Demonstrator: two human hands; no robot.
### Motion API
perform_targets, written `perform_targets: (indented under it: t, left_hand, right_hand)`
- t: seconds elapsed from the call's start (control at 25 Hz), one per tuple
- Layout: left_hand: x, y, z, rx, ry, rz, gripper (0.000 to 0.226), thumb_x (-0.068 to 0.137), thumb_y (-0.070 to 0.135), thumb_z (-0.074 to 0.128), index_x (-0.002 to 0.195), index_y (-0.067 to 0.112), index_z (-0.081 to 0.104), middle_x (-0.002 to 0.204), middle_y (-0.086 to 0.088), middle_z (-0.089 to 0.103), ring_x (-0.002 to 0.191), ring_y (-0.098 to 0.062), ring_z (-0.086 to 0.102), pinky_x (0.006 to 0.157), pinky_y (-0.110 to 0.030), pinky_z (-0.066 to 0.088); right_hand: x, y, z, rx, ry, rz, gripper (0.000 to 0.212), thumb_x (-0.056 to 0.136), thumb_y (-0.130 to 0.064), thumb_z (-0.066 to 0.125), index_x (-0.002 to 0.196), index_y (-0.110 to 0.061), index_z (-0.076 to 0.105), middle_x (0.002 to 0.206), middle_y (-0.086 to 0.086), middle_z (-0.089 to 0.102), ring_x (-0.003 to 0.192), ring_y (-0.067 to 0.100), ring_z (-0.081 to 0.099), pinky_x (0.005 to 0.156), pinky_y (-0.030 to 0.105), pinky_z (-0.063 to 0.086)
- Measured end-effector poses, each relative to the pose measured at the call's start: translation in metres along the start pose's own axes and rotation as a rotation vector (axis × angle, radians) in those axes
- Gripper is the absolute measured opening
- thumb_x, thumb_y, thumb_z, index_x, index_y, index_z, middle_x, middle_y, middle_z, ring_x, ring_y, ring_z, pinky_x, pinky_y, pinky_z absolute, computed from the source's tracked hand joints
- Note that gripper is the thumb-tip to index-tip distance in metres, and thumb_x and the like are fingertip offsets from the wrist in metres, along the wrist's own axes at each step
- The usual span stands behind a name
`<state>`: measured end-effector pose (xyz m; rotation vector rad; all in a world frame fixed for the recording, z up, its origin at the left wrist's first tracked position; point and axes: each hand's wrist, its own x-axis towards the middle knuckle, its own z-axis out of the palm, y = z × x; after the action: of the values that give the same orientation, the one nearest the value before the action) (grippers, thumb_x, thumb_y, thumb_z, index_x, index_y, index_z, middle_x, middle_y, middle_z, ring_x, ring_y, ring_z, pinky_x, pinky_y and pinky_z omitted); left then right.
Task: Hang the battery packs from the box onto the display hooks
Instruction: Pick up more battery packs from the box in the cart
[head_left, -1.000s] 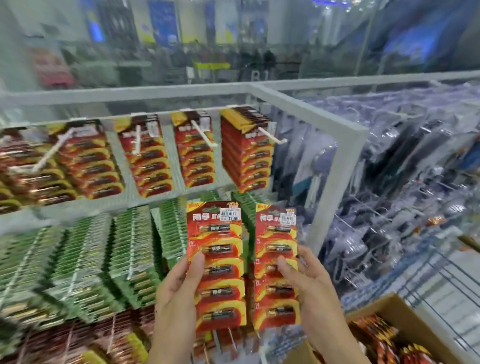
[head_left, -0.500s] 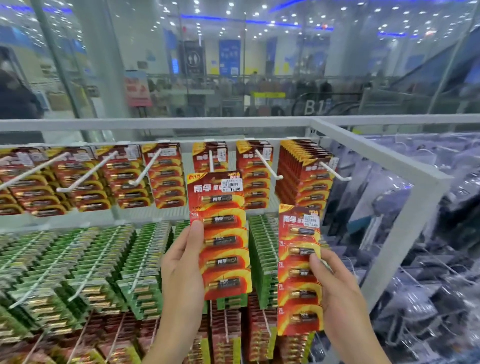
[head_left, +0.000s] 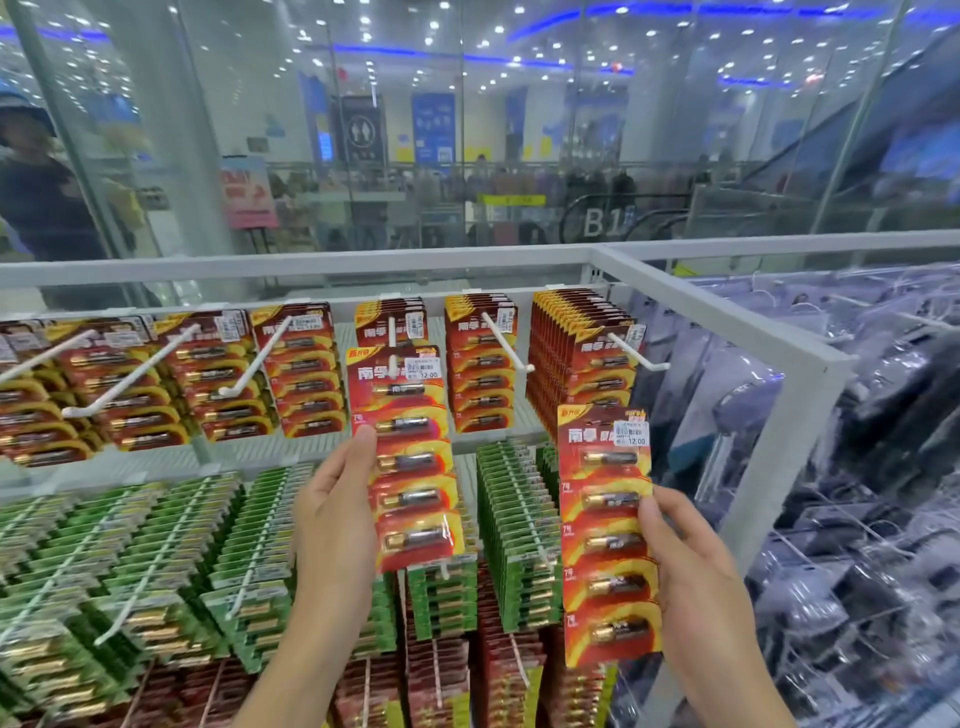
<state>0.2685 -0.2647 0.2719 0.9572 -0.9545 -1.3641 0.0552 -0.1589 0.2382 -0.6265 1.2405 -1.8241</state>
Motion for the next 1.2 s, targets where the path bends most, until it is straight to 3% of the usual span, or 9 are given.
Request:
perform_targets:
  t: [0.12,0.24,0.36,0.52,0.76,0.92,1.12,1.2]
  left_hand:
    - [0.029,0.000,0.008,0.041,0.002,0.024,0.024,0.106,0.039,0.053,0.105,0.027,0.074,0.091,0.006,0.081,0.073,-0.010,0.078,0.056,-0.025,0.060]
    - [0.059,-0.004,0.013,0.073,0.006,0.022,0.026,0.107,0.038,0.052,0.109,0.025,0.075,0.100,-0.002,0.081,0.081,-0.020,0.079,0.064,-0.033,0.063]
    - [0.079,-0.006,0.014,0.077,0.011,0.035,0.024,0.108,0.036,0.051,0.104,0.028,0.073,0.094,0.002,0.082,0.078,-0.018,0.079,0.062,-0.033,0.062]
    - [0.098,-0.007,0.014,0.073,0.030,0.053,0.021,0.108,0.031,0.053,0.100,0.029,0.072,0.087,0.005,0.081,0.076,-0.017,0.079,0.056,-0.030,0.061]
    - [0.114,-0.010,0.015,0.089,0.056,0.031,0.019,0.108,0.031,0.054,0.104,0.026,0.072,0.096,0.000,0.081,0.084,-0.022,0.079,0.072,-0.039,0.062]
    - [0.118,-0.014,0.013,0.091,0.055,0.041,0.019,0.108,0.032,0.054,0.103,0.028,0.072,0.099,0.000,0.081,0.087,-0.022,0.079,0.078,-0.042,0.061]
    - [0.119,-0.017,0.015,0.089,0.097,0.053,0.016,0.105,0.036,0.057,0.102,0.032,0.072,0.099,0.002,0.081,0.088,-0.022,0.079,0.079,-0.043,0.062]
    - [0.119,-0.018,0.016,0.074,0.113,0.055,0.015,0.105,0.034,0.059,0.100,0.032,0.073,0.098,0.004,0.081,0.089,-0.021,0.079,0.078,-0.042,0.062]
  right_hand:
    - [0.006,-0.018,0.000,-0.069,0.059,-0.117,0.019,0.099,-0.032,0.058,0.099,-0.018,0.072,0.094,0.010,0.077,0.076,0.026,0.074,0.068,0.042,0.059]
    - [0.015,-0.032,-0.003,-0.076,0.164,-0.203,0.019,0.104,-0.030,0.055,0.096,-0.024,0.071,0.086,-0.001,0.077,0.071,0.018,0.074,0.066,0.038,0.056]
    - [0.022,-0.038,-0.007,-0.102,0.215,-0.202,0.017,0.105,-0.031,0.055,0.101,-0.022,0.070,0.083,-0.005,0.077,0.069,0.015,0.075,0.066,0.037,0.055]
    - [0.031,-0.039,-0.007,-0.156,0.230,-0.182,0.019,0.105,-0.034,0.056,0.102,-0.024,0.072,0.095,0.002,0.079,0.081,0.024,0.077,0.075,0.048,0.060]
    - [0.038,-0.041,-0.007,-0.203,0.247,-0.167,0.026,0.105,-0.035,0.056,0.089,-0.031,0.075,0.096,0.004,0.078,0.092,0.035,0.075,0.091,0.062,0.057]
    - [0.035,-0.039,-0.013,-0.232,0.243,-0.154,0.023,0.105,-0.033,0.057,0.091,-0.028,0.075,0.092,0.003,0.079,0.087,0.033,0.076,0.087,0.058,0.058]
    - [0.068,-0.036,-0.002,-0.322,0.227,-0.169,0.022,0.107,-0.031,0.052,0.101,-0.020,0.070,0.089,0.003,0.079,0.075,0.025,0.077,0.067,0.041,0.059]
    - [0.092,-0.030,0.005,-0.371,0.229,-0.171,0.024,0.108,-0.034,0.050,0.101,-0.022,0.069,0.090,0.001,0.079,0.075,0.020,0.077,0.068,0.041,0.061]
